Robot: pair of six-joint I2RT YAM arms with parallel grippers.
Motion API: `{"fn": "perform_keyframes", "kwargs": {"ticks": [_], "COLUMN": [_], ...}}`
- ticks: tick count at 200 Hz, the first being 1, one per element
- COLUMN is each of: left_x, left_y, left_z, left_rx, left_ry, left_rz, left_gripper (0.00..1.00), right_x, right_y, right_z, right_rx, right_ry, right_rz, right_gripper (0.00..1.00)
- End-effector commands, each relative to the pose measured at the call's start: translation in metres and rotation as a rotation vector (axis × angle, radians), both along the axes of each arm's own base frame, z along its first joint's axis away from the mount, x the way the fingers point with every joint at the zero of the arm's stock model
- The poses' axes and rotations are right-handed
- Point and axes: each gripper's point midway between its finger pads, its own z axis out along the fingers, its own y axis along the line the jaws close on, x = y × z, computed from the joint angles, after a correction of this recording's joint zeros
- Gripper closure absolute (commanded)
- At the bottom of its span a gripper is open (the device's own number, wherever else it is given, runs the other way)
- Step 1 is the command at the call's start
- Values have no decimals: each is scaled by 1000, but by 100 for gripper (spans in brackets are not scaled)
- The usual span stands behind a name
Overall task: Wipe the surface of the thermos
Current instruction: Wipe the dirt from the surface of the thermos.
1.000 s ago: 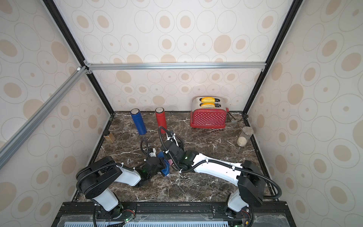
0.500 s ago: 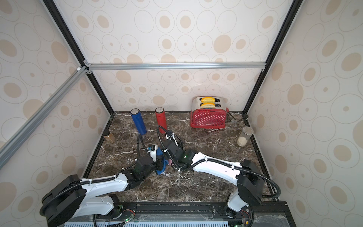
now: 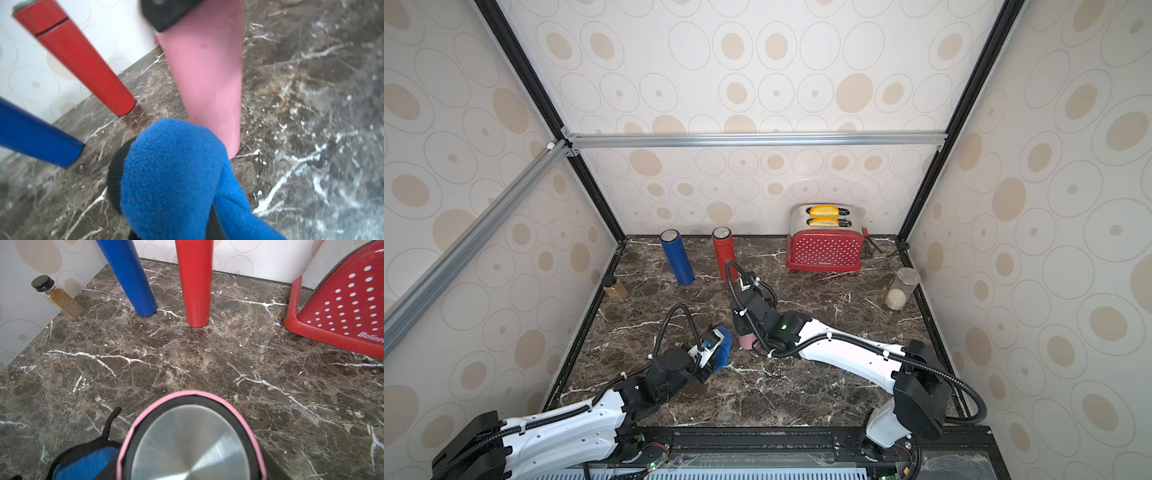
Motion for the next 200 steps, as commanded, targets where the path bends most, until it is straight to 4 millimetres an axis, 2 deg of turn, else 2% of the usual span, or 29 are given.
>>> {"fn": "perform_keyframes", "kwargs": {"ticks": [1,21,38,61,90,100,119,164,200], "left_x": [-5,-10,-16,-14,9,21,32,40,44], "left_y": [-19,-30,-37,-46,-64,-68,-77,-78,-78], "left_z": [34,45,42,29,23,27,37,66,79], "left_rx": [100,175,290,463,573,604,608,571,595], "left_ry": [-194,-228,-239,-228,-254,-300,-396,-563,-587], "left_rz": [-153,-242,-328,-388,-348,-286,-219,-107,-87], "left_gripper": [100,100,100,100,100,100,100,100,100], "right_x": [-44,-44,-42,-40,-40,-40,-40,-42,-42], "right_y": [-15,-14,-14,-15,-14,-14,-13,-12,-12], "right_z": [-75,-77,-77,-76,-76,-76,-77,-82,-84], "right_rx": [-123,-126,-128,-129,-135,-137,-143,-145,-149], "right_ry": [275,280,280,276,277,276,279,296,300], "right_rz": [62,62,61,53,56,56,59,64,63], "right_gripper": [100,100,100,100,100,100,100,100,100]}}
